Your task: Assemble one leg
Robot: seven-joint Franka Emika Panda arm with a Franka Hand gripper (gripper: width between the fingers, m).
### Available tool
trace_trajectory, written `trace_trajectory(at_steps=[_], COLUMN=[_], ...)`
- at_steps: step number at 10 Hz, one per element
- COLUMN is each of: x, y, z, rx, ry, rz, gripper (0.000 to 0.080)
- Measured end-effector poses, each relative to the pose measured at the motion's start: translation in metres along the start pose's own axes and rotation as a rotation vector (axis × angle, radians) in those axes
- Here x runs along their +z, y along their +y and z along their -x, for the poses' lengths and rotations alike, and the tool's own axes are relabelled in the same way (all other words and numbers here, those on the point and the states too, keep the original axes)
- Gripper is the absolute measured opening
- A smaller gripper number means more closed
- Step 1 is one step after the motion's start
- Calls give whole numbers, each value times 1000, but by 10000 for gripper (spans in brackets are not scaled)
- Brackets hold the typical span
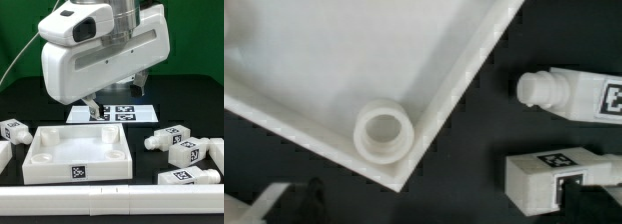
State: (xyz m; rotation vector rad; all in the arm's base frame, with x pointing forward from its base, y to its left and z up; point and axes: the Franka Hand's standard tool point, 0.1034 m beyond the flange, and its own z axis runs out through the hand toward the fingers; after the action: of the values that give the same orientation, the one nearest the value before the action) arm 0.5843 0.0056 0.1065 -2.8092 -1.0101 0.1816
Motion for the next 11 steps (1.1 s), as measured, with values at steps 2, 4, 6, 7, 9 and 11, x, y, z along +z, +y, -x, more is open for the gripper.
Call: trace_trajectory(at_steps=[2,4,6,7,9,11], x=[0,0,2,6,20,24], y=[0,0,0,7,2,1], z=[0,0,1,8,29,29], rx=[0,0,0,-117,-321,-352], ry=[0,0,-1,27,-11,-21], rz=[0,0,0,35,52,51], gripper=[650,650,650,650,650,650])
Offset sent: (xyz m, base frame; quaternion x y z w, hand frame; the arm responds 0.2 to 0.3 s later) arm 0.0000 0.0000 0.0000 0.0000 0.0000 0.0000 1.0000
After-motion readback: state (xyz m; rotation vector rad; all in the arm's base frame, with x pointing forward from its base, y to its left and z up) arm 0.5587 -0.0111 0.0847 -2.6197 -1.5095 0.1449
